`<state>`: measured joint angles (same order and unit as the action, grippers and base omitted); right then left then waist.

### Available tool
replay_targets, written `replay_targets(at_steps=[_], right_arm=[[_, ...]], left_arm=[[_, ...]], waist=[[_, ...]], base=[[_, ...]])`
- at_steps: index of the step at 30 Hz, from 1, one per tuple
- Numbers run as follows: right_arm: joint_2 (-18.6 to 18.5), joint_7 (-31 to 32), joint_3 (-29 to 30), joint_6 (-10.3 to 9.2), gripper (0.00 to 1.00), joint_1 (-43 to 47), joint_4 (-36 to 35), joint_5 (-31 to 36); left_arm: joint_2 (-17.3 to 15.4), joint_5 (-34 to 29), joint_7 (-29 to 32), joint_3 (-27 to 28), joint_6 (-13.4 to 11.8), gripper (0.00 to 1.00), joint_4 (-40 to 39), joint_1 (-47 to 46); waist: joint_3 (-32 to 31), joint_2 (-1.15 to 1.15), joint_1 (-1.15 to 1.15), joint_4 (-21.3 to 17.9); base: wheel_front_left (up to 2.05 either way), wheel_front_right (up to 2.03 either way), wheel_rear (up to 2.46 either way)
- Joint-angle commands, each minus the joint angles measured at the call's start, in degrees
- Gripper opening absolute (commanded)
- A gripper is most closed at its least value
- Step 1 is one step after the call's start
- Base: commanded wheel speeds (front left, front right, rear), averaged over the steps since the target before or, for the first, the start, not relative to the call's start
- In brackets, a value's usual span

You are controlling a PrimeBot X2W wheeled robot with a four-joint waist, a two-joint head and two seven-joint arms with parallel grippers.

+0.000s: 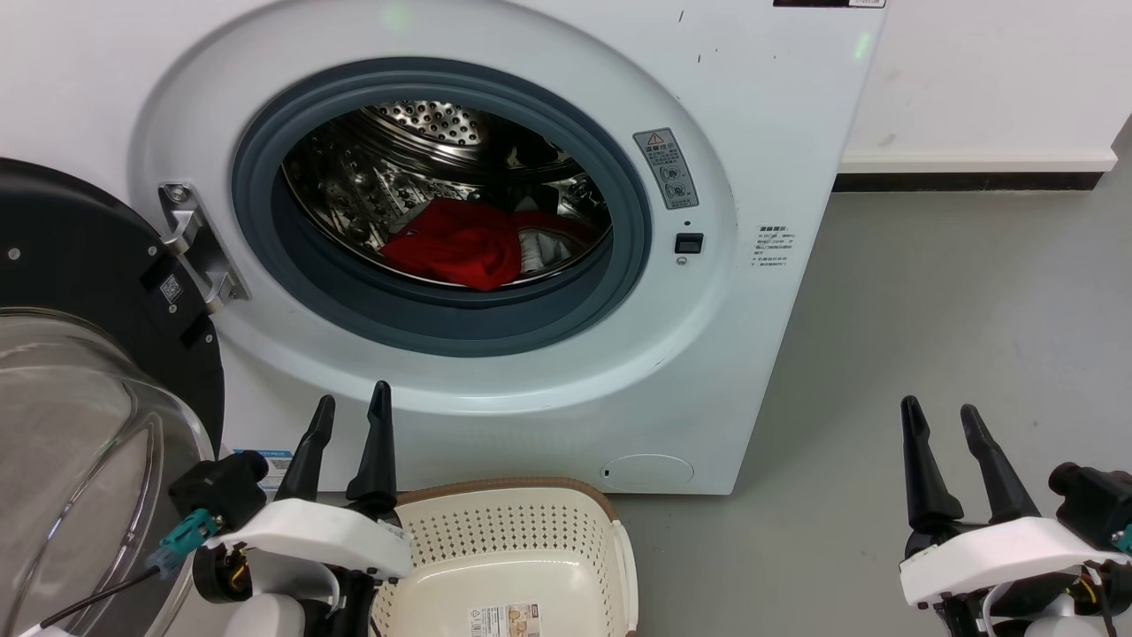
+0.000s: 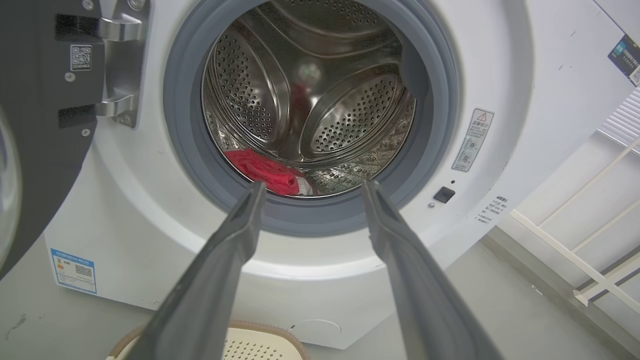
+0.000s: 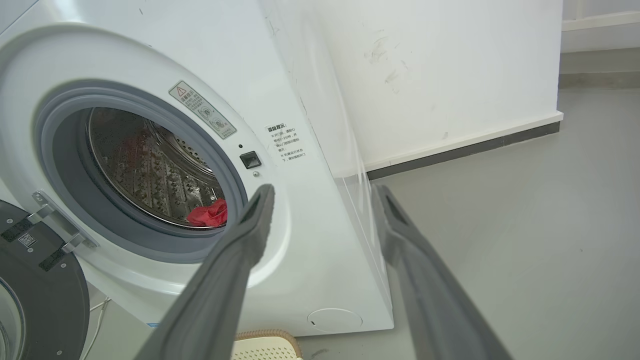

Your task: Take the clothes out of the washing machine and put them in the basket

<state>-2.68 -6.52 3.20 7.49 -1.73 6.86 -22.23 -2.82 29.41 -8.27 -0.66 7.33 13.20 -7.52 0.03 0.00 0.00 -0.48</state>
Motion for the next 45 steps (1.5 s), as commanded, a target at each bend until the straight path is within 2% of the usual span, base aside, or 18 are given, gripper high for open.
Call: replay_targets(at_steps=[1, 28, 45], right_arm=[[-0.24, -0.35, 0.07, 0.01, 1.0, 0.32, -0.89, 1.34], [-0.29, -1.6, 0.19, 0.0, 1.0, 0.23, 0.23, 16.97], [-0.31, -2.02, -0.58, -0.01, 1.0, 1.28, 1.17, 23.39]], left_arm=[[-0.21, -1.4, -0.47, -0.2, -0.05, 1.0, -0.32, -1.41], [-1.15, -16.32, -4.12, -0.99, -2.0, 1.0, 1.92, -1.93], [-1.02, -23.23, -6.0, -0.91, -2.32, 1.0, 3.62, -2.07]], waist=[[0.01, 0.0, 0.0, -0.02], [-0.06, 0.0, 0.0, -0.43], [-0.18, 0.0, 0.0, -0.57]], base=[[0.0, 0.0, 0.0], [0.0, 0.0, 0.0], [0.0, 0.0, 0.0]])
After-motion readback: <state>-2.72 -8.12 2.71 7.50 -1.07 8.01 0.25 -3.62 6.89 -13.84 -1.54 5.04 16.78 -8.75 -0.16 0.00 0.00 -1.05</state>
